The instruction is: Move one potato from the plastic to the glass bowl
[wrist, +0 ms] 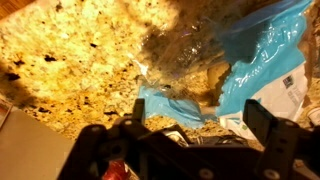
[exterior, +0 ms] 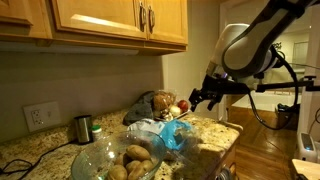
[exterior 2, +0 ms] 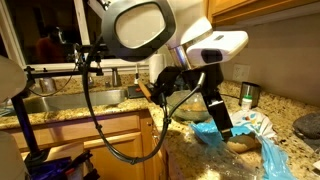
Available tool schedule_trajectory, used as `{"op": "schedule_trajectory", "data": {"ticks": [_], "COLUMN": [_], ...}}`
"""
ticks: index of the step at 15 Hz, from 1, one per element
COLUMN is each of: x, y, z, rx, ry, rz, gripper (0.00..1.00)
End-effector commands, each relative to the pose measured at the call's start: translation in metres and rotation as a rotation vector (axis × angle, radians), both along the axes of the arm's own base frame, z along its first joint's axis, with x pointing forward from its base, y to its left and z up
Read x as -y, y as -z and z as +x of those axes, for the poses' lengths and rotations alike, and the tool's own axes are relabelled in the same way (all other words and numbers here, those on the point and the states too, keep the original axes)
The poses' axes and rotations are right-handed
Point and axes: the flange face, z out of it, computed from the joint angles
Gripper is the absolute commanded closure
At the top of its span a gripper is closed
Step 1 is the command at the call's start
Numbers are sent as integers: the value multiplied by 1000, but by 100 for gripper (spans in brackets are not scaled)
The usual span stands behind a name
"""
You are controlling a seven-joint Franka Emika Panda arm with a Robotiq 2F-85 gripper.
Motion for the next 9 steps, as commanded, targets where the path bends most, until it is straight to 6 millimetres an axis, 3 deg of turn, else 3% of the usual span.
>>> {"op": "schedule_trajectory", "data": {"ticks": [1, 9], "x": [13, 35], "y": [12, 33], "z": [11, 41], "rx": [-24, -51], "ry": [33, 52], "rz": [4, 3], "gripper": [0, 0]}}
